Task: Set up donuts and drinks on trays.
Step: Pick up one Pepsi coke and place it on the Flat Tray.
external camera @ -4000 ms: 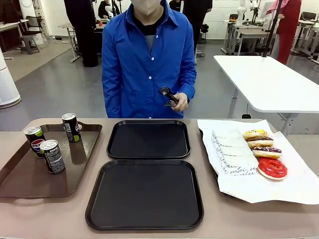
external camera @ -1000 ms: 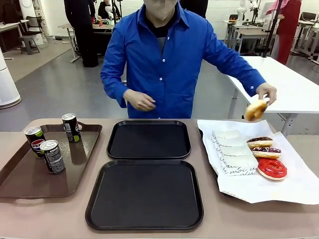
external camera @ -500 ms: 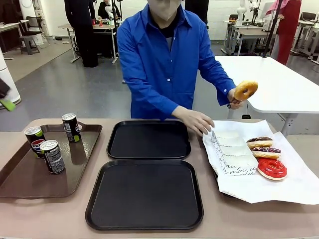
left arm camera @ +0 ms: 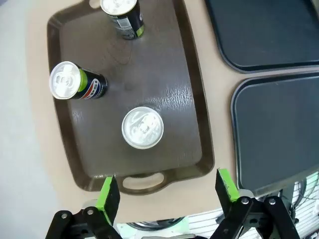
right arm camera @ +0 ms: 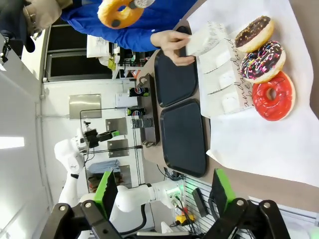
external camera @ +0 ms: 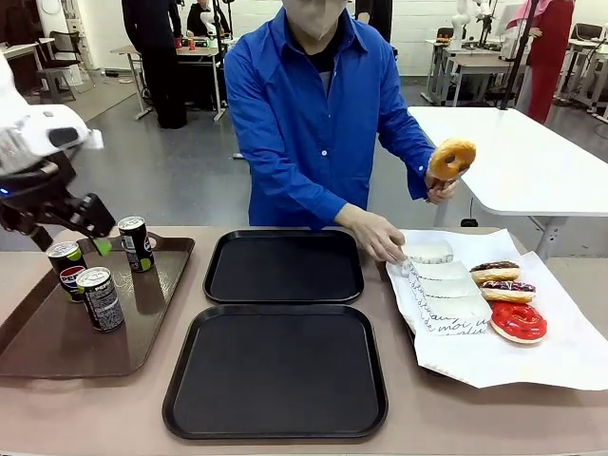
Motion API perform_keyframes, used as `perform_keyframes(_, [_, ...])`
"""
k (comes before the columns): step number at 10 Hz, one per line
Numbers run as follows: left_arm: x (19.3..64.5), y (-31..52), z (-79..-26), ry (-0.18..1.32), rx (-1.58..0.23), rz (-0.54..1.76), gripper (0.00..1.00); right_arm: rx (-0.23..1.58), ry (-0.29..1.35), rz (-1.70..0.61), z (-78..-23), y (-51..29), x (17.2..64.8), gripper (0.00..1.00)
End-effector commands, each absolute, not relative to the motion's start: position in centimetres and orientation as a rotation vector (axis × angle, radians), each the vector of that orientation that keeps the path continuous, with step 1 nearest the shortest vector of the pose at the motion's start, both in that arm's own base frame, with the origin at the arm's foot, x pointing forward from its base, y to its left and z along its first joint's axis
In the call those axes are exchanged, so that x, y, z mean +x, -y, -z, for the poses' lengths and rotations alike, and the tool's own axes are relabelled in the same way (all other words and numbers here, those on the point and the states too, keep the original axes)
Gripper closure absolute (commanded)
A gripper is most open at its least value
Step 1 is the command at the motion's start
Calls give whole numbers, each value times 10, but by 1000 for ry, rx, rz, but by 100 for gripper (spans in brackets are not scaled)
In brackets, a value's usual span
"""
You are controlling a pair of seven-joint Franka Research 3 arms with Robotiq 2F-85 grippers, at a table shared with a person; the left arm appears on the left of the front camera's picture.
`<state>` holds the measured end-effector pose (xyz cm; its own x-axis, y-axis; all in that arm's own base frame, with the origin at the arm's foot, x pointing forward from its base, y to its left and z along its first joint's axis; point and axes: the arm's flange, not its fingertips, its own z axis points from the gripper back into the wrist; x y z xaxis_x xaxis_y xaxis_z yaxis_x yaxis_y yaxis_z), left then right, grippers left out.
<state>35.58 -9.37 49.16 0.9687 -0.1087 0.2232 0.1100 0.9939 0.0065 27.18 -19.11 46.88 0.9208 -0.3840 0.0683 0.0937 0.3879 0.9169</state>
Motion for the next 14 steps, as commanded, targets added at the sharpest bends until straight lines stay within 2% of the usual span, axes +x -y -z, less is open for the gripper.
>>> perform_keyframes(1, [380, 96, -473, 234, 70, 64, 0, 1149, 299, 312, -469, 192, 272, 0])
perform_keyframes(3, [367, 96, -477, 219, 16, 98, 0, 1149, 299, 312, -469, 192, 272, 0])
perform_keyframes(9, [367, 96, -477, 219, 16, 98, 0, 1149, 299, 312, -469, 192, 272, 0])
perform_keyframes(14, [394, 82, -461, 171, 26, 105, 0, 1149, 299, 312, -469, 192, 272, 0])
